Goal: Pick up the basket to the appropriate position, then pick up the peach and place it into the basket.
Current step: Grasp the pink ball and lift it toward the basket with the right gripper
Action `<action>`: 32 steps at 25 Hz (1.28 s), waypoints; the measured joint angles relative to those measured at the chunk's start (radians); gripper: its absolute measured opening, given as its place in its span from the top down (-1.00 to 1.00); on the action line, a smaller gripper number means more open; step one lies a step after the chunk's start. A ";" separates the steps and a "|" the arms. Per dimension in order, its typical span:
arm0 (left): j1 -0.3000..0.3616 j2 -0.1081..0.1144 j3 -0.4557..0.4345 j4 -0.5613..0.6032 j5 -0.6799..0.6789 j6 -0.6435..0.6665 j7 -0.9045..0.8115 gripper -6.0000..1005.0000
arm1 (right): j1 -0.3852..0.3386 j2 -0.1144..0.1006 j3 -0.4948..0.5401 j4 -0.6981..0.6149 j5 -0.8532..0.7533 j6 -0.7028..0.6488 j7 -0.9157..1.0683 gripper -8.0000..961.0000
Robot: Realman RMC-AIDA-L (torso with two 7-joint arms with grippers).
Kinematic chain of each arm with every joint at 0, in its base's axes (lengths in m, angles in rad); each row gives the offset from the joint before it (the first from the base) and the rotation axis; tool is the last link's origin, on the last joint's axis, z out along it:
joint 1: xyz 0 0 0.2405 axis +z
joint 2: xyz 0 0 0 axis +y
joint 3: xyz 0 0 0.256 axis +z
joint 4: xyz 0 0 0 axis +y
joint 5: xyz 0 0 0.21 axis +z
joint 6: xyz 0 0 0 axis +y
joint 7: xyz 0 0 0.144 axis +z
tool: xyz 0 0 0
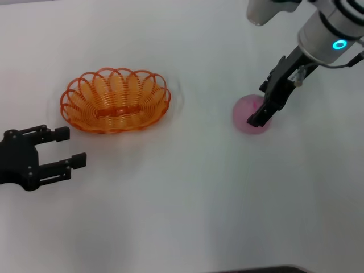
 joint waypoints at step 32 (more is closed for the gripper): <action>-0.008 0.002 0.028 -0.011 0.003 -0.013 -0.012 -0.41 | 0.009 0.001 -0.041 0.058 0.000 0.047 -0.003 -0.22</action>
